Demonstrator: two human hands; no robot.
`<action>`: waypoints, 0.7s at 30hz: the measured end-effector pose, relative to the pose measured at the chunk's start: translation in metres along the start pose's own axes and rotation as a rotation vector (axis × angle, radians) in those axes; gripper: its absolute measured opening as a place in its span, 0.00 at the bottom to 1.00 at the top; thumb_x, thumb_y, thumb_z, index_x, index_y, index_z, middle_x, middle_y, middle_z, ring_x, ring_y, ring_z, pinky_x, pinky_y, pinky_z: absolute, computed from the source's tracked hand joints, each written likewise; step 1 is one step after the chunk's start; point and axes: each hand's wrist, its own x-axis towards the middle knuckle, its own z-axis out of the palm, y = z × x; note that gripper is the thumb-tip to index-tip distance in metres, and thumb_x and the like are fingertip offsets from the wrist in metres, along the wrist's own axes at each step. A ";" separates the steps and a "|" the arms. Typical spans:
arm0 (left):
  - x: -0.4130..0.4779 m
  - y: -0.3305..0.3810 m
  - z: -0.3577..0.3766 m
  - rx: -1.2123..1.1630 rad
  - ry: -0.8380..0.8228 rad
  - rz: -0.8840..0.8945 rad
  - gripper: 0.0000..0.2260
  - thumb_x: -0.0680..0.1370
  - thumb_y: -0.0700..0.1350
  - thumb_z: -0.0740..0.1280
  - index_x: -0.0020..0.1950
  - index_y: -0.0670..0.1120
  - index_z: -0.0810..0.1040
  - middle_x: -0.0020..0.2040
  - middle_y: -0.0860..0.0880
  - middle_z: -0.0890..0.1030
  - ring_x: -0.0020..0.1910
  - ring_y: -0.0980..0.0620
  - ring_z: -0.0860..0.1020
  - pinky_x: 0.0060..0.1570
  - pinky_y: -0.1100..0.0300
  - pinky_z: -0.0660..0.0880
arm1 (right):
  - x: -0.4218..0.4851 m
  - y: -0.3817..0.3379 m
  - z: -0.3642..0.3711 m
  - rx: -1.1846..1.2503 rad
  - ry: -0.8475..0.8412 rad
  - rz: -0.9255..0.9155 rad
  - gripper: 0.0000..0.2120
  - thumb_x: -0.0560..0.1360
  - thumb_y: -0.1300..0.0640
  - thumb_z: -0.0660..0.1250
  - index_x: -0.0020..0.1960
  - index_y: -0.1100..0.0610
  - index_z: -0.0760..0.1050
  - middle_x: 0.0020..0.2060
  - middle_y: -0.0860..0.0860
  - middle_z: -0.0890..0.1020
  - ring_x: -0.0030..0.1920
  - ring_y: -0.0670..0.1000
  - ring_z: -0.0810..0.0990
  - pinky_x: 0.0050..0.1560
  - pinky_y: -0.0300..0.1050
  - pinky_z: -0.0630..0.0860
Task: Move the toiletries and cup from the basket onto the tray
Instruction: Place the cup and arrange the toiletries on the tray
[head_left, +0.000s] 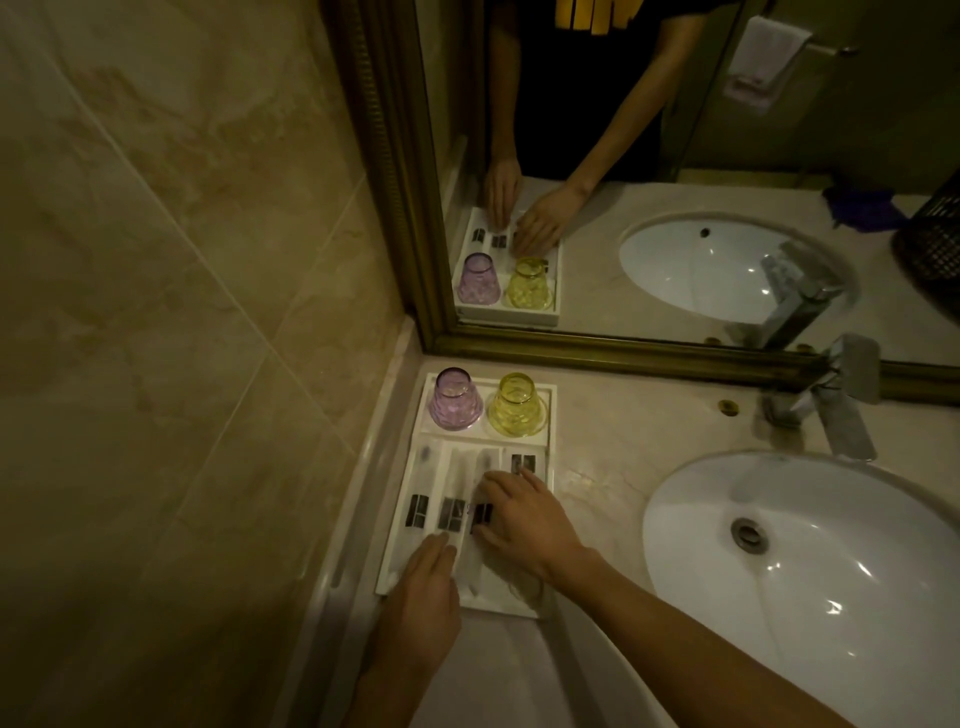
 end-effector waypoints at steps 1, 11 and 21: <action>0.001 0.001 0.000 -0.020 -0.026 -0.005 0.24 0.61 0.39 0.80 0.56 0.39 0.83 0.59 0.42 0.83 0.58 0.46 0.82 0.54 0.50 0.80 | 0.000 -0.001 0.001 -0.013 -0.015 0.010 0.25 0.76 0.44 0.67 0.68 0.55 0.73 0.69 0.53 0.76 0.70 0.54 0.73 0.78 0.54 0.56; -0.004 -0.001 0.008 -0.044 -0.069 -0.119 0.23 0.73 0.47 0.72 0.67 0.41 0.77 0.67 0.42 0.78 0.68 0.45 0.75 0.67 0.52 0.70 | -0.005 0.000 0.018 -0.088 -0.024 -0.026 0.30 0.69 0.44 0.75 0.66 0.56 0.74 0.68 0.55 0.77 0.67 0.56 0.75 0.76 0.56 0.63; -0.003 0.016 0.005 -0.036 -0.135 0.118 0.21 0.72 0.42 0.71 0.65 0.51 0.77 0.55 0.53 0.79 0.54 0.52 0.78 0.52 0.56 0.77 | 0.020 0.025 0.003 -0.116 0.063 -0.037 0.20 0.78 0.60 0.65 0.69 0.57 0.76 0.68 0.55 0.78 0.72 0.59 0.72 0.73 0.58 0.63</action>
